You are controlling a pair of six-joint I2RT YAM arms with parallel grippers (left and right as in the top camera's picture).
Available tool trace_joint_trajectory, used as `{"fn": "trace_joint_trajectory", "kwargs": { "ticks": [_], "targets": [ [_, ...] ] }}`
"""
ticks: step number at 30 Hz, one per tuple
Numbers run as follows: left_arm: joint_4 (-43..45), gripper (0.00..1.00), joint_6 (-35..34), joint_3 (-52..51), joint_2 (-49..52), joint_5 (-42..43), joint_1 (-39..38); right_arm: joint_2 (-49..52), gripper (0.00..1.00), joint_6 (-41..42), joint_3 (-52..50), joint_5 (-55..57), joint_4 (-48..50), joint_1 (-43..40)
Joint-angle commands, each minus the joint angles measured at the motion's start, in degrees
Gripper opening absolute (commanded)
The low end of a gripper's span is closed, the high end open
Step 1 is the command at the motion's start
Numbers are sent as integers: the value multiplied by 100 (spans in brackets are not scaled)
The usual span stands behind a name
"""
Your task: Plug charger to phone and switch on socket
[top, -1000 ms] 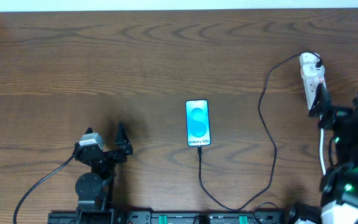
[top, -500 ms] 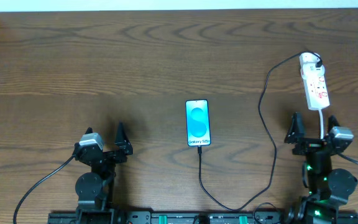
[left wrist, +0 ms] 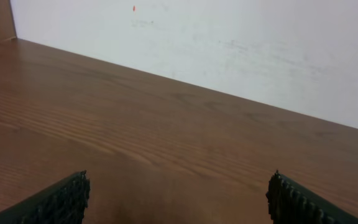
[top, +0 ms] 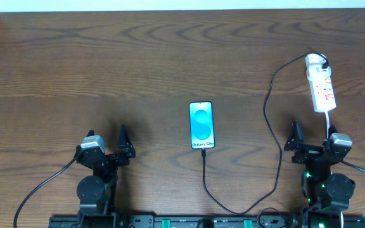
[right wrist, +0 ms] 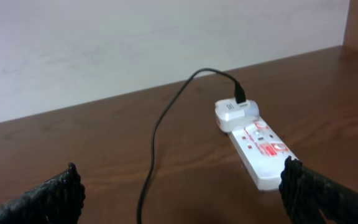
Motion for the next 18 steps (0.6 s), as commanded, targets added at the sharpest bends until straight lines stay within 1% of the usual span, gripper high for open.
{"fn": "trace_joint_trajectory", "kwargs": {
  "ticks": [1,3,13,18],
  "targets": [
    [-238,91,76,-105,-39,-37,33,-396,99,61,-7,109,-308,37],
    [-240,91,76,-105,-39,-37,33,-590,99,61,-7,120,-542,55],
    [-240,91,76,-105,-39,-37,33,-577,99,52,-7,179,-538,238],
    [-238,91,76,-105,-39,-37,33,-577,99,-105,-7,216,-544,459]
  ]
}}
